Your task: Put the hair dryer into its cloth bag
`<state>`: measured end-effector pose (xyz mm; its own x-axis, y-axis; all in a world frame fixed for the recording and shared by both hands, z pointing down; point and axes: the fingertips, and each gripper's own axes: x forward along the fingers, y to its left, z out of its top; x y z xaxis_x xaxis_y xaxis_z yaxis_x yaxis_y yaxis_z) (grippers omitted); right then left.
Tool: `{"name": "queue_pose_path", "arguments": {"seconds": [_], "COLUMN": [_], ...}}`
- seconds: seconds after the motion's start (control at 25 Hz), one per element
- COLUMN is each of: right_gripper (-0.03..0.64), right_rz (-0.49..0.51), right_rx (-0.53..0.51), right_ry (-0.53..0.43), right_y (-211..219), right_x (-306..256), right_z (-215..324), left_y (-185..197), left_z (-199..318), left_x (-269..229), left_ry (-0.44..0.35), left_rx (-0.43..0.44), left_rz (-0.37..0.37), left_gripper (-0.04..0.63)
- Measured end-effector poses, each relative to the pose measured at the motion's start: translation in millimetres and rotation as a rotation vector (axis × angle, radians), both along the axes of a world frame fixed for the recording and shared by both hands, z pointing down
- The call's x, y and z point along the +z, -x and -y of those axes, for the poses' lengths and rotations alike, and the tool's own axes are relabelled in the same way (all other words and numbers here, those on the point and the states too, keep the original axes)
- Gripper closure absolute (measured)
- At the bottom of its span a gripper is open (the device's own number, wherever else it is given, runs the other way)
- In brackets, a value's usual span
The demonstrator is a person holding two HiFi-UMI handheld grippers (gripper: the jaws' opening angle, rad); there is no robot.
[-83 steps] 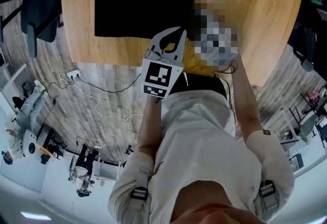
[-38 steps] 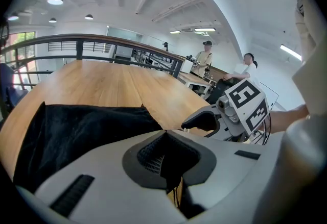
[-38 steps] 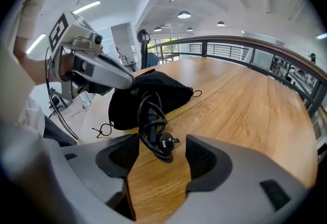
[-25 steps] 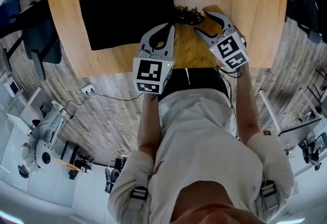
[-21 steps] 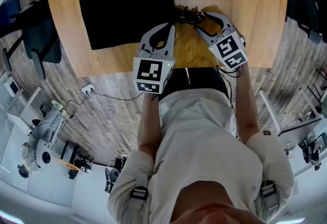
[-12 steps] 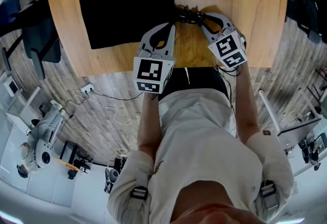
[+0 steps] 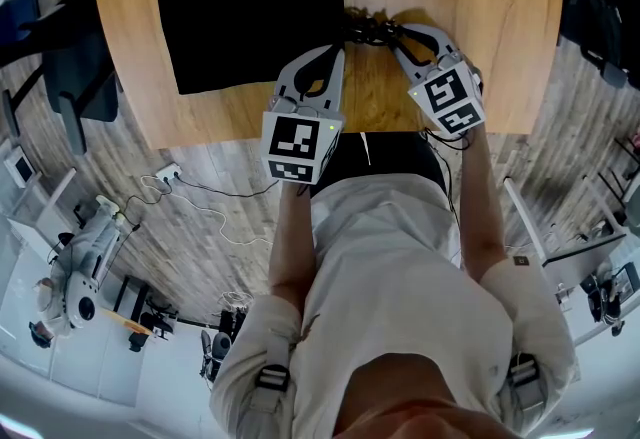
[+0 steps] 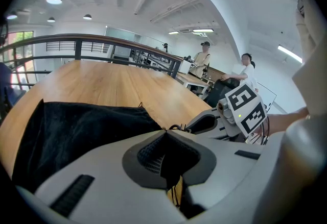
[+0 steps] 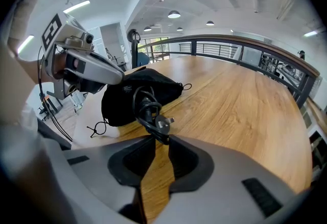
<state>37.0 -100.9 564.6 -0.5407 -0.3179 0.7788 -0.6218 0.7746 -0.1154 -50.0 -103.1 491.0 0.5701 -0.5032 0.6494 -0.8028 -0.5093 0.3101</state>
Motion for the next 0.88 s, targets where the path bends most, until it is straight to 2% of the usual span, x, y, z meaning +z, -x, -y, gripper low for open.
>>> {"name": "queue_pose_path", "arguments": {"seconds": [0.88], "right_gripper": [0.531], "right_rz": [0.031], "right_rx": [-0.125], "right_ry": [-0.037], "right_y": [53.9], "right_x": [-7.2], "right_z": [14.9], "left_y": [1.5], "left_z": [1.9], "left_x": [-8.3], "left_ry": [-0.014], "left_rx": [-0.023], "left_rz": [-0.036], "left_gripper": [0.575]}}
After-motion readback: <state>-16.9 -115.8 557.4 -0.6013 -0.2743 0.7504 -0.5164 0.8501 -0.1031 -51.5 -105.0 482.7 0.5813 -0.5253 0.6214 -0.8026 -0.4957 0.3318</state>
